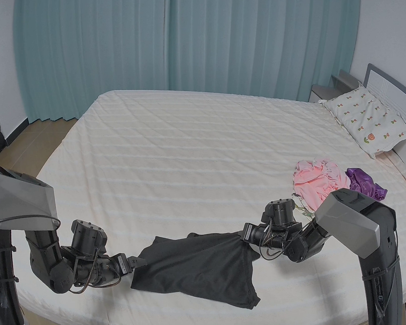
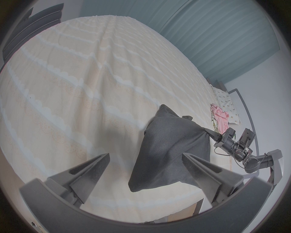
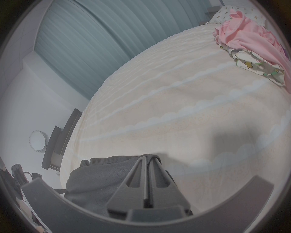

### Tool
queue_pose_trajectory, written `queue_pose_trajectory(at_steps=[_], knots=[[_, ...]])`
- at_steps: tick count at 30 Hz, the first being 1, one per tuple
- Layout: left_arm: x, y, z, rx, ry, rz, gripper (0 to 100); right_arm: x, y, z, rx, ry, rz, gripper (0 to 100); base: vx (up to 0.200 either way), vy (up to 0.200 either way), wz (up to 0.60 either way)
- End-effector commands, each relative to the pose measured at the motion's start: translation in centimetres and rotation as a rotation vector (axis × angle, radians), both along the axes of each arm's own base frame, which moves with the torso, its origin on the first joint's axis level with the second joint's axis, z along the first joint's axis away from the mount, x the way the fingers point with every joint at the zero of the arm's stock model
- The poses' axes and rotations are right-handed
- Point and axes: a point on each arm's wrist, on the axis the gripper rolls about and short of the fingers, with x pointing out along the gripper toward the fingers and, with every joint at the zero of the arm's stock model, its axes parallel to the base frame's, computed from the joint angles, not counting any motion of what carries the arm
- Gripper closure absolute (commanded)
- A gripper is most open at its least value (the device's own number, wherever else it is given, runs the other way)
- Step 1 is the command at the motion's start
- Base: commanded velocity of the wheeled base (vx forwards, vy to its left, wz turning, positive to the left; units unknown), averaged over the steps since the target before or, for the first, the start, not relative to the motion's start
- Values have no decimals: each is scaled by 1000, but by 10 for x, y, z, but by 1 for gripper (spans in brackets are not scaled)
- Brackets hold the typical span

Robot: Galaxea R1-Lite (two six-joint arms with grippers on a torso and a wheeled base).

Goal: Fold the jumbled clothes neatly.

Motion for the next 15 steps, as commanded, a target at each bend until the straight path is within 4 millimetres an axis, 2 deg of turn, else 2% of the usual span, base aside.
queue_pose_trajectory(at_steps=[1, 2, 5, 8, 11, 15], knots=[[0, 0, 0, -1, 0, 0, 0, -1, 0, 2, 2, -6, 1, 0, 0, 0, 0], [0, 0, 0, -1, 0, 0, 0, -2, -1, 3, 2, -8, 0, 0, 0, 0, 0], [5, -1, 1, -5, -18, 3, 0, -11, -9, 25, 19, -24, 1, 0, 0, 0, 0], [25, -5, 6, -11, -70, 53, 0, -31, -20, 35, 31, 7, 28, 0, 0, 0, 0], [40, -11, 0, 21, -87, 87, 0, -50, -27, 36, 33, 20, 53, 0, 0, 0, 0], [65, -21, -13, 75, -92, 127, 0, -73, -30, 26, 37, 16, 78, 0, 0, 0, 0]])
